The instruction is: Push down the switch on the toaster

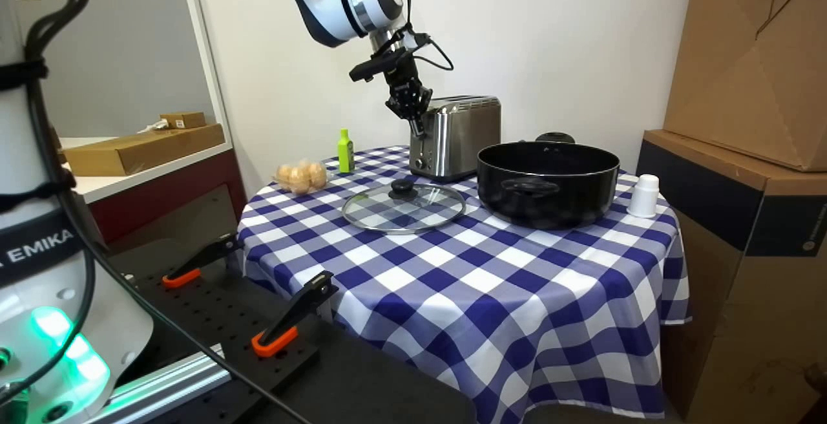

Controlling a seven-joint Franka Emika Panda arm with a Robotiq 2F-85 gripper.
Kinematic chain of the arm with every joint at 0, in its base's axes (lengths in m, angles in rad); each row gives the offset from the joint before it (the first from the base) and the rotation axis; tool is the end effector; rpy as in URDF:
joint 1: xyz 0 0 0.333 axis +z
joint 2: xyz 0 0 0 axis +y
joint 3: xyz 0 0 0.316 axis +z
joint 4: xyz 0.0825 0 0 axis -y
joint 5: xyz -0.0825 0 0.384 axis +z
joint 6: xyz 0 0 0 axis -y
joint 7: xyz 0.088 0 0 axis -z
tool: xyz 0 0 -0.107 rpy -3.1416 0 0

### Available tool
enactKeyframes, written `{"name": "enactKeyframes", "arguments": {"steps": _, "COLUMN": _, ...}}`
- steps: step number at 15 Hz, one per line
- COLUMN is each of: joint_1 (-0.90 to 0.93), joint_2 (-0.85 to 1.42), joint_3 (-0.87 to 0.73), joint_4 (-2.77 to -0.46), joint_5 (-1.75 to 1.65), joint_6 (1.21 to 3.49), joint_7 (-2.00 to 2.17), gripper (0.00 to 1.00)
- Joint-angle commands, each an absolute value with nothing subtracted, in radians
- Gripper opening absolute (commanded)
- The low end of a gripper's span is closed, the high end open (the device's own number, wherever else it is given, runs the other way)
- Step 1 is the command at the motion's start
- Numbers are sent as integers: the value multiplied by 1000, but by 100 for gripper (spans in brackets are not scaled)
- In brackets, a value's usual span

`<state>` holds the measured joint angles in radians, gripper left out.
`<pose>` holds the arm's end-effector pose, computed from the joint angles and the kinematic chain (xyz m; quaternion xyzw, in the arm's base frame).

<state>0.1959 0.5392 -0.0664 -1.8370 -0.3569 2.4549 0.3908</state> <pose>0.6489 0.0877 0.2430 0.9902 0.0090 0.0709 0.1203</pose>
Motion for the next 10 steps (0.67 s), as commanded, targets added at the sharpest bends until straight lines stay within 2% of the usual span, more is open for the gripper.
{"name": "enactKeyframes", "arguments": {"steps": 1, "joint_1": 210, "joint_2": 619, "joint_3": -88, "joint_4": -1778, "joint_5": -352, "joint_6": 2467, "joint_7": 396, "gripper": 0}}
{"name": "enactKeyframes", "arguments": {"steps": 10, "joint_1": 221, "joint_2": 689, "joint_3": -87, "joint_4": -1749, "joint_5": -343, "joint_6": 2458, "joint_7": 389, "gripper": 0}}
